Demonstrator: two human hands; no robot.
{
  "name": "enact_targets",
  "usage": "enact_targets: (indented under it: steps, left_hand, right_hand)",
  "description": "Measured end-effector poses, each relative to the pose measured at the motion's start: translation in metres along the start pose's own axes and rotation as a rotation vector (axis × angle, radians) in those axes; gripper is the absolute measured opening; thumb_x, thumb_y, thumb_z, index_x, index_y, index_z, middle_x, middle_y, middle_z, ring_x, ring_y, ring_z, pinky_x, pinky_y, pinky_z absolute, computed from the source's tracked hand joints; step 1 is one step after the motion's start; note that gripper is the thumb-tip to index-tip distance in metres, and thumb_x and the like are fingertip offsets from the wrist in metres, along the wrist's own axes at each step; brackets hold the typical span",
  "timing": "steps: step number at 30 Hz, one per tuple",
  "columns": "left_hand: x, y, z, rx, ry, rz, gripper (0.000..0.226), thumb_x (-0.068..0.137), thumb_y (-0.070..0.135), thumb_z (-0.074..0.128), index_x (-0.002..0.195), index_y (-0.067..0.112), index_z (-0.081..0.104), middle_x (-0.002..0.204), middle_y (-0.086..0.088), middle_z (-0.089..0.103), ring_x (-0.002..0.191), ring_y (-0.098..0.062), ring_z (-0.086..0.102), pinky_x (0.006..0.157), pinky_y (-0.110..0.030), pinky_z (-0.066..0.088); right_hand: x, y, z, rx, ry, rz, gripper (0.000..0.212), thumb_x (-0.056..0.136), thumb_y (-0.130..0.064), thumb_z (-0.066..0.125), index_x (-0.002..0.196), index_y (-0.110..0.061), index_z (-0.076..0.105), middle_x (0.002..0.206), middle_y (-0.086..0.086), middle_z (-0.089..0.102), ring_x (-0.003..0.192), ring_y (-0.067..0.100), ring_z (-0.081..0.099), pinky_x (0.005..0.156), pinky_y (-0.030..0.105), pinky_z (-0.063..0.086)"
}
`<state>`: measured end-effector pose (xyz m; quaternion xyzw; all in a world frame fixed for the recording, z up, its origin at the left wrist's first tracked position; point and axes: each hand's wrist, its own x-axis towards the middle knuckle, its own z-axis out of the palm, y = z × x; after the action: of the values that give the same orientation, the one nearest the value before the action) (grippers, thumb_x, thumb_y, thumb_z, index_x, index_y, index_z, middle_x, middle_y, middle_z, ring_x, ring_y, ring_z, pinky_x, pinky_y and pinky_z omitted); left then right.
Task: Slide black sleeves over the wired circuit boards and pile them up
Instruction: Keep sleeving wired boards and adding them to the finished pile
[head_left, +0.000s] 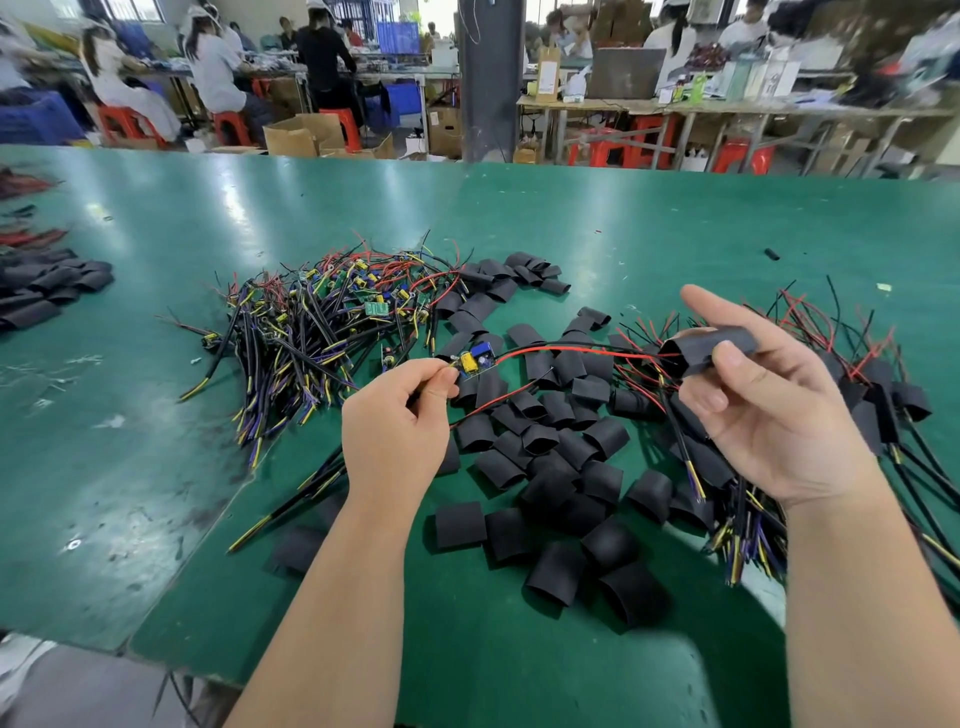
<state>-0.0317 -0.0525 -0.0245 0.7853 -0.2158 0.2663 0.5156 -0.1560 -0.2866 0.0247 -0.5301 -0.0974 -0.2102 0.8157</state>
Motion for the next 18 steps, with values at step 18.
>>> enact_targets:
  steps: [18]
  left_hand:
    - [-0.010, 0.023, 0.008, -0.181, -0.139, 0.109, 0.013, 0.086, 0.013, 0.061, 0.085, 0.012, 0.074, 0.071, 0.018, 0.066, 0.063, 0.005, 0.059, 0.059, -0.004, 0.038]
  right_hand:
    - [0.010, 0.047, 0.049, 0.093, 0.137, 0.172, 0.025, 0.070, -0.004, 0.067, 0.092, -0.015, 0.071, 0.078, 0.005, 0.070, 0.061, 0.011, 0.060, 0.062, 0.018, 0.051]
